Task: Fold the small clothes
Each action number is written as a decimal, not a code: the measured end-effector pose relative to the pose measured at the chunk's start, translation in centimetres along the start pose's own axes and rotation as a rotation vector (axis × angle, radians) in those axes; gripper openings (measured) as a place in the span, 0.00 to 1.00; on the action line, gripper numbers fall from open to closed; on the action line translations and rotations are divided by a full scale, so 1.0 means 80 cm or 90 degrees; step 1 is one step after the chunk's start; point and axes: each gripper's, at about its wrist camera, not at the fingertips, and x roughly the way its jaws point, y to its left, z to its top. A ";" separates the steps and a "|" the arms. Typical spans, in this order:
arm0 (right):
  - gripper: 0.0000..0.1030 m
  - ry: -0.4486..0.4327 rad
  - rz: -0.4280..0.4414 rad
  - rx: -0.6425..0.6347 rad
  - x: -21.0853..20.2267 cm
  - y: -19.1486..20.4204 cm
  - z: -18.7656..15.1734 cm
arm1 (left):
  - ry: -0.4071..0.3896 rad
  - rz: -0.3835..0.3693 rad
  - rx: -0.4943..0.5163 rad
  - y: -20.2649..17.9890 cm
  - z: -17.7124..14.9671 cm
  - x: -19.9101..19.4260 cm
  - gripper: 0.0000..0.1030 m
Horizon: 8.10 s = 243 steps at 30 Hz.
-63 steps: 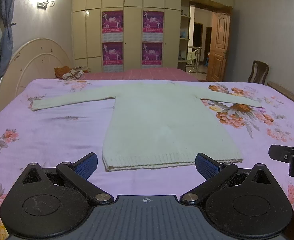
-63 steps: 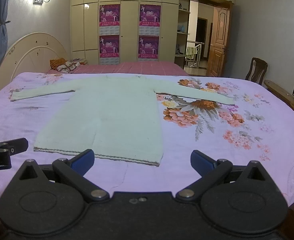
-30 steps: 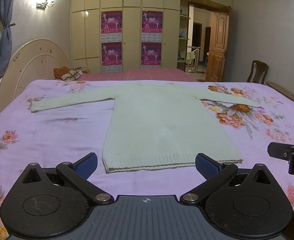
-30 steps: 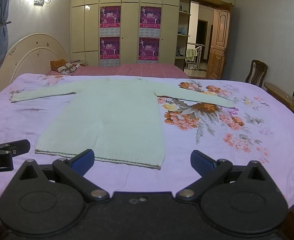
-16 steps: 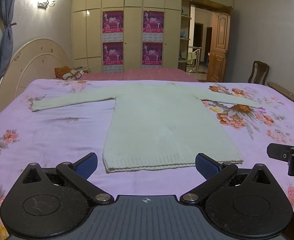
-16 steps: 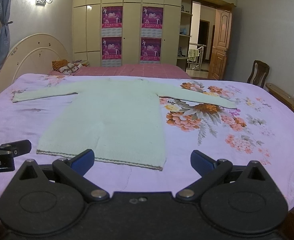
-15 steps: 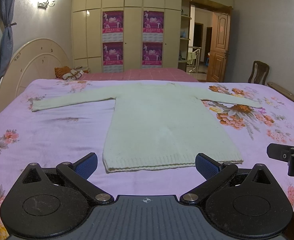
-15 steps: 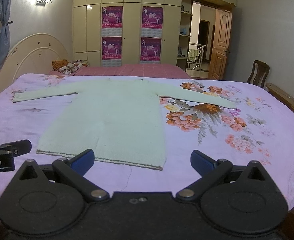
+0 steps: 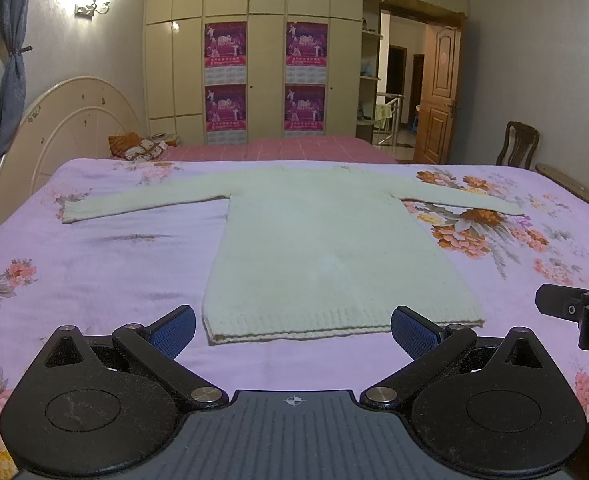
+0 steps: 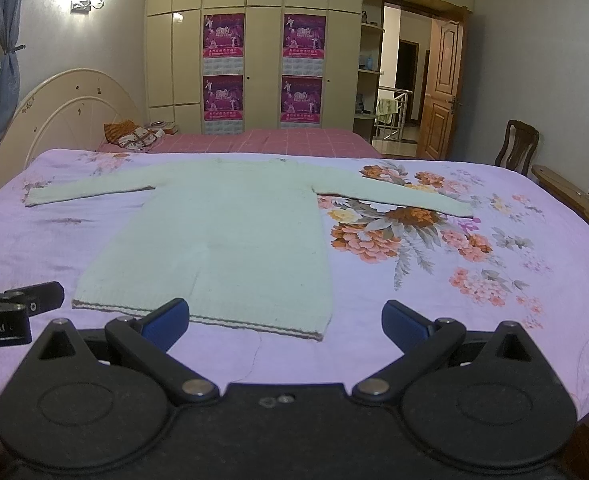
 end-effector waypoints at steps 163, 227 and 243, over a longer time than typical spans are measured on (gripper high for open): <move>0.17 0.025 0.050 0.192 0.558 -0.125 0.185 | 0.096 -0.223 -0.218 -0.006 0.241 0.681 0.03; 0.10 0.070 0.090 0.207 0.589 -0.125 0.179 | 0.108 -0.063 -0.254 0.141 0.171 0.652 0.03; 0.15 0.040 0.208 0.079 0.618 -0.041 0.220 | 0.040 -0.086 -0.083 0.010 0.215 0.675 0.78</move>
